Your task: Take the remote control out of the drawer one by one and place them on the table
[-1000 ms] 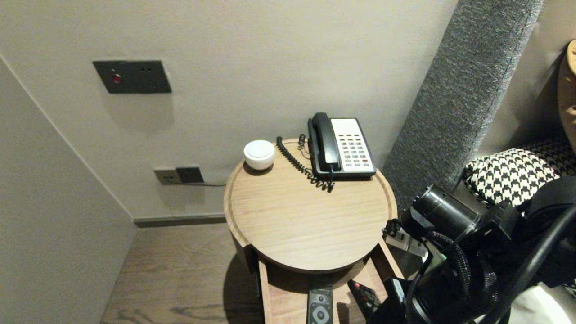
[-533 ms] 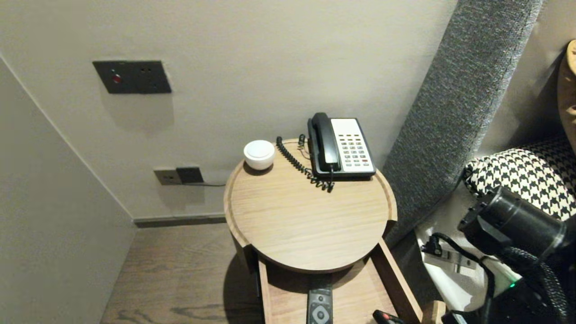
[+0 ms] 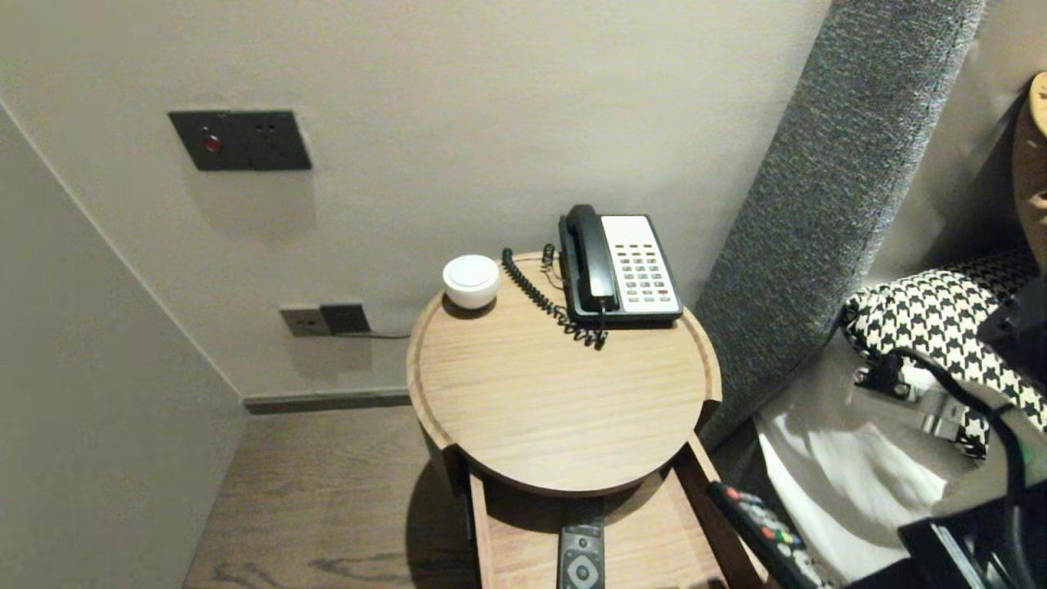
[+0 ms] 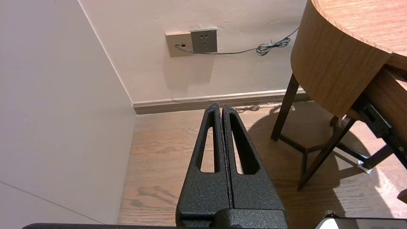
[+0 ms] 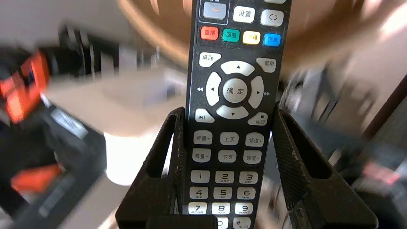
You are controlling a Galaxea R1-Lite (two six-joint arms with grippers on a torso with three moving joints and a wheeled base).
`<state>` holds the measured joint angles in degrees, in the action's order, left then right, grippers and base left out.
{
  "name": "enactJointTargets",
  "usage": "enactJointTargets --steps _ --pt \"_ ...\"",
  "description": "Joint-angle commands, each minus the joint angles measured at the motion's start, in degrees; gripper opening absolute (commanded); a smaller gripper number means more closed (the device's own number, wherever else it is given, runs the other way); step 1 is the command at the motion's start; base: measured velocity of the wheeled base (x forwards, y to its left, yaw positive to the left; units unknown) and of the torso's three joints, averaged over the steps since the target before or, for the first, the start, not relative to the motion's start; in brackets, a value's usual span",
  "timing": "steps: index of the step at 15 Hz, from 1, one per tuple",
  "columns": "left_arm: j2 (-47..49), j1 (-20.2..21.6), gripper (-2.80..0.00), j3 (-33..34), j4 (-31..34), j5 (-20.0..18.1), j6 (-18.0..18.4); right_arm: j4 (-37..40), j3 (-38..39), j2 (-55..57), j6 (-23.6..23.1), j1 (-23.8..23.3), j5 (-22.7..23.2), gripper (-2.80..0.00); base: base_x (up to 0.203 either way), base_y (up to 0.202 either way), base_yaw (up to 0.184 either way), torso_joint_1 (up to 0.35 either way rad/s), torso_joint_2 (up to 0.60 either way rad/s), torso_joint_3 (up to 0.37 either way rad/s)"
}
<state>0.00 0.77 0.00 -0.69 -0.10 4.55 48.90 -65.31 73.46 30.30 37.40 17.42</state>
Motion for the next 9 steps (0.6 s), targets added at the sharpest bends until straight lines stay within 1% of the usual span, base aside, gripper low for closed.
enactJointTargets --steps 1,3,5,6,7,9 --pt "-0.14 0.02 -2.8 0.0 -0.01 -0.08 0.02 -1.22 -5.21 2.14 -0.18 -0.12 -2.64 -2.8 0.0 0.0 0.0 0.0 0.0 0.0" --pt "-0.11 0.02 -2.8 0.0 -0.02 0.01 0.02 -3.03 -7.83 5.65 -0.71 -0.13 -7.04 -2.8 0.0 0.0 0.0 0.0 0.0 0.0" --pt "-0.15 0.02 -2.8 0.0 -0.06 -0.03 0.02 -5.68 -9.06 9.28 -1.35 -0.06 -13.33 -2.8 0.0 0.0 0.0 0.0 0.0 0.0" --pt "-0.13 0.02 -2.8 0.0 -0.01 -0.03 0.02 -7.94 -9.44 11.31 -1.57 0.0 -16.74 -2.8 0.0 0.0 0.0 0.0 0.0 0.0" --pt "-0.09 0.02 -2.8 0.0 -0.02 0.0 0.02 -10.69 -9.93 12.75 -1.81 0.03 -19.02 -2.8 0.0 0.0 0.0 0.0 0.0 0.0" --pt "-0.09 0.02 -2.8 0.0 -0.07 -0.08 0.02 -12.5 -12.11 15.64 -2.94 0.6 -19.71 -2.8 0.0 0.0 0.0 0.0 0.0 0.0"
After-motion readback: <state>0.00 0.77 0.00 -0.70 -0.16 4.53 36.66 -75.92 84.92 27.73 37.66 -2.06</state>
